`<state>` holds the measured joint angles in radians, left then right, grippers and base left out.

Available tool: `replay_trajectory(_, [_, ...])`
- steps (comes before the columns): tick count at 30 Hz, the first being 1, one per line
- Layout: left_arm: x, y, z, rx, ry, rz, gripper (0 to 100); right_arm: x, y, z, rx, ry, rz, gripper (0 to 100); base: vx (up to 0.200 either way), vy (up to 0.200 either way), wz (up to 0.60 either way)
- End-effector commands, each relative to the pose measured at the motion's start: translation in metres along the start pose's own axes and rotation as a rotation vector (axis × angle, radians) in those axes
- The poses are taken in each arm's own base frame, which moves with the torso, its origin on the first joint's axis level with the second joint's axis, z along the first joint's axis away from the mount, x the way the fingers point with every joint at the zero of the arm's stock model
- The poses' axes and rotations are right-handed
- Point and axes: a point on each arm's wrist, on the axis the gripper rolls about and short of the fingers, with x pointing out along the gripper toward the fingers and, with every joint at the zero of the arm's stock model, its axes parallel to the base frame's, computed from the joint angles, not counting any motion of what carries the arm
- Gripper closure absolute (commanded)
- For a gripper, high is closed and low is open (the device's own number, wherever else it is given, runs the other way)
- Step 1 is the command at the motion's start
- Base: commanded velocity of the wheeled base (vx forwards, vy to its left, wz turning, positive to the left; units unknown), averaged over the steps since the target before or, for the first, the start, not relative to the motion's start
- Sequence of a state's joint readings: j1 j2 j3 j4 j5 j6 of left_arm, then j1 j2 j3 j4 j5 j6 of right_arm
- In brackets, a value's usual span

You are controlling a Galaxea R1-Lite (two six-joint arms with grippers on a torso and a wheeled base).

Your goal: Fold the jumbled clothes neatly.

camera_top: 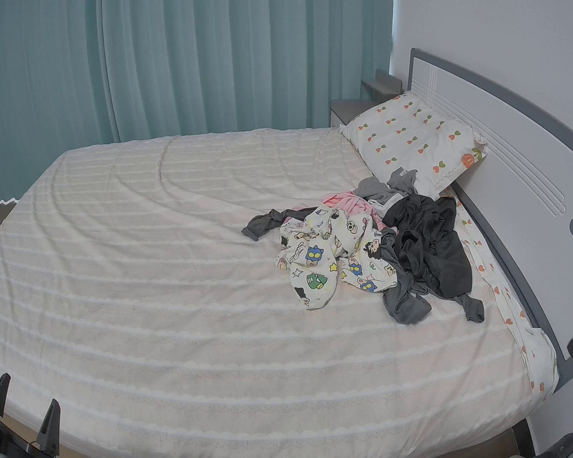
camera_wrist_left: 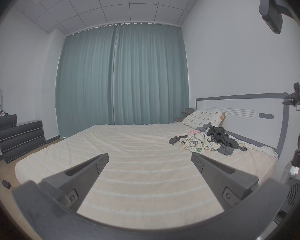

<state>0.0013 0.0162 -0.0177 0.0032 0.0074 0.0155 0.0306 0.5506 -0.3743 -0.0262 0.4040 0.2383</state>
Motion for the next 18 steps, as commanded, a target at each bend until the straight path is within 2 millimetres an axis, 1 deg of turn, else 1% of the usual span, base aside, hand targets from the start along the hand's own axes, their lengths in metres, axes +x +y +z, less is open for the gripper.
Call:
replay_trajectory(1, [0.000,0.000,-0.005,0.000,0.001,0.000,0,0.092,-0.027,-0.013,0.318,0.339,0.089,0,0.000,0.000,0.00])
replay_trajectory(2, [0.000,0.000,-0.005,0.000,0.001,0.000,0,0.117,-0.029,-0.015,0.346,0.377,0.105,0,0.000,0.000,0.00])
replay_trajectory(3, [0.000,0.000,-0.005,0.000,0.001,0.000,0,0.122,-0.029,-0.015,0.355,0.380,0.107,0,0.000,0.000,0.00])
replay_trajectory(4, [0.000,0.000,-0.005,0.000,0.001,0.000,0,0.141,-0.031,-0.016,0.373,0.387,0.118,0,0.000,0.000,0.00])
replay_trajectory(5, [0.000,0.000,-0.005,0.000,0.001,0.000,0,0.148,-0.032,-0.016,0.381,0.389,0.121,0,0.000,0.000,0.00])
replay_trajectory(7, [0.000,0.000,-0.005,0.000,0.001,0.000,0,0.180,-0.036,-0.019,0.422,0.400,0.125,0,0.000,0.000,0.00])
replay_trajectory(8, [0.000,0.000,-0.005,0.000,0.001,0.000,0,0.182,-0.037,-0.019,0.425,0.399,0.125,0,0.000,0.000,0.00])
replay_trajectory(9, [0.000,0.000,-0.005,0.000,0.001,0.000,0,0.207,-0.042,-0.019,0.465,0.379,0.115,0,0.000,0.000,0.00])
replay_trajectory(11, [0.000,0.000,-0.005,0.000,0.001,0.000,0,0.207,-0.042,-0.019,0.465,0.379,0.115,0,0.000,0.000,0.00])
replay_trajectory(12, [0.000,0.000,-0.005,0.000,0.001,0.000,0,0.249,-0.052,-0.021,0.528,0.332,0.081,0,0.000,0.000,0.00])
replay_trajectory(15, [0.000,0.000,-0.005,0.000,0.001,0.000,0,0.296,-0.064,-0.027,0.559,0.283,0.022,0,0.000,0.000,0.00])
replay_trajectory(16, [0.000,0.000,-0.005,0.000,0.001,0.000,0,0.315,-0.069,-0.031,0.564,0.270,-0.008,0,0.000,0.000,0.00])
replay_trajectory(18, [0.000,0.000,-0.005,0.000,0.001,0.000,0,0.335,-0.074,-0.033,0.575,0.245,-0.040,0,0.000,0.000,0.00])
